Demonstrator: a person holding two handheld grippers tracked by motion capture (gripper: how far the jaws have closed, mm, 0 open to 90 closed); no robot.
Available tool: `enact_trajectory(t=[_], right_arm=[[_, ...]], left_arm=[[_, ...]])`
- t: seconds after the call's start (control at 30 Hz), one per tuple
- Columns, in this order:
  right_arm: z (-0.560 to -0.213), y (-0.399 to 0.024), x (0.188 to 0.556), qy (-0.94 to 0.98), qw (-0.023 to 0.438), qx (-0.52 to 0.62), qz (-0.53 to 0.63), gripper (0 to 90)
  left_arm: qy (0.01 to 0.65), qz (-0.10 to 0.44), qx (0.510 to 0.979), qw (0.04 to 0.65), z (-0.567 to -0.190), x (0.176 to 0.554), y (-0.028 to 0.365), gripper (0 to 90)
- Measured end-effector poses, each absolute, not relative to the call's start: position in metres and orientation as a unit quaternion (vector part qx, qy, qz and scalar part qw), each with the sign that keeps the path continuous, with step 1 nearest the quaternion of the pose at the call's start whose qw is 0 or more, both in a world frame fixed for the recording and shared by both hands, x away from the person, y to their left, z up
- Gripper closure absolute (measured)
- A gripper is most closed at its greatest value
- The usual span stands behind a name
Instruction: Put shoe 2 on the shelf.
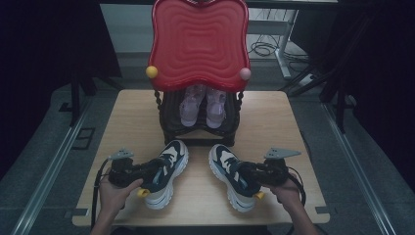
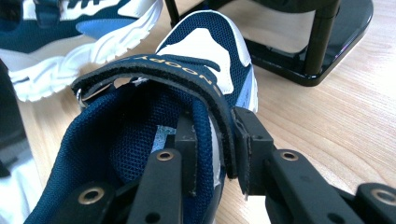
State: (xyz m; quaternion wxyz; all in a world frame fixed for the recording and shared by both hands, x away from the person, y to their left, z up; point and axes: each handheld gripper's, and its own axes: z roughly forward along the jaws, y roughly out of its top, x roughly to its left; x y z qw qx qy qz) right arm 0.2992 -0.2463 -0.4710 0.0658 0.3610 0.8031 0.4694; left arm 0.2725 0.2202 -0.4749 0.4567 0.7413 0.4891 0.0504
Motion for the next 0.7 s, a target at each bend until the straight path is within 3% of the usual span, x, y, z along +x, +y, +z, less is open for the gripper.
enact_trajectory(t=[0.7], right_arm=[[-0.474, -0.282, 0.294, 0.737, 0.062, 0.388, 0.551, 72.9]], left_arm=[[0.503, 0.029, 0.691, 0.518, -0.479, 0.257, 0.255, 70.2]])
